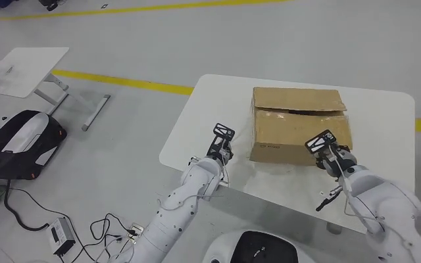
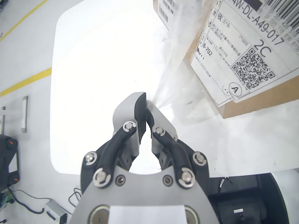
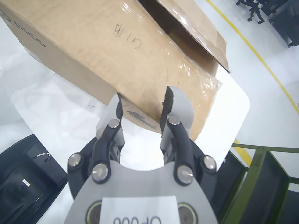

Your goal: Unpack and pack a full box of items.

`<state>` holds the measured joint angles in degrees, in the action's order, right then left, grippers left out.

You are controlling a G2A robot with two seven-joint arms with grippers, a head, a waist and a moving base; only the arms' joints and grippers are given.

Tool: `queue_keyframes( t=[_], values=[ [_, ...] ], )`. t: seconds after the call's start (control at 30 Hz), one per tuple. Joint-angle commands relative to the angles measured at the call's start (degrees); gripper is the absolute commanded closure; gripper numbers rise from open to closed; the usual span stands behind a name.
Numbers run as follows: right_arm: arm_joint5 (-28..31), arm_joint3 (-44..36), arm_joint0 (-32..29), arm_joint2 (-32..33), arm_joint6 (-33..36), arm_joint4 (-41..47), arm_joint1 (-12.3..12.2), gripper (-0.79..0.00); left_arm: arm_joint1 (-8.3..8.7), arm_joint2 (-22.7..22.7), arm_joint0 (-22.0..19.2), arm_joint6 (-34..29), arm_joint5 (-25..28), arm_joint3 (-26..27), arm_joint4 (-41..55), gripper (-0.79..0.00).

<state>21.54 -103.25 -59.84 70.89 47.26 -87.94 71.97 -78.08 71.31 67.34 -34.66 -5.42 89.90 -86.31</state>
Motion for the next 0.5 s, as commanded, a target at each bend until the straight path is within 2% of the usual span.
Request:
queue_keyframes(
  t=[0.0, 0.23, 0.37, 0.4, 0.43, 0.47],
  values=[
    [-0.04, -0.3, -0.03, 0.25, 0.18, -0.47, -0.06, 0.0, -0.02, -0.2, -0.07, 0.0, -0.02, -0.06, -0.69, 0.0],
    [-0.46, -0.38, 0.09, 0.74, -0.14, -1.92, -0.2, 0.0, -0.13, -1.02, 0.01, 0.1, -0.28, 0.36, -3.35, 0.0],
    [0.25, -1.44, -0.34, 1.2, -2.35, 2.48, -0.11, -0.015, -0.25, -0.78, 0.0, -0.21, -0.22, 0.26, -2.21, 0.0],
    [0.44, -1.7, -0.61, 1.57, -3.06, 4.73, -0.08, -0.157, -0.29, -0.65, -0.07, -0.34, 0.01, 0.21, -1.45, 0.0],
    [0.54, -1.95, -0.89, 1.95, -3.61, 7.25, -0.03, -0.246, -0.33, -0.48, -0.13, -0.41, 0.34, 0.11, -0.53, 0.0],
    [0.76, -2.26, -1.09, 2.25, -3.86, 8.75, -0.04, -0.542, -0.33, -0.35, -0.24, -0.29, 0.5, 0.05, -0.46, 0.0]
  ],
)
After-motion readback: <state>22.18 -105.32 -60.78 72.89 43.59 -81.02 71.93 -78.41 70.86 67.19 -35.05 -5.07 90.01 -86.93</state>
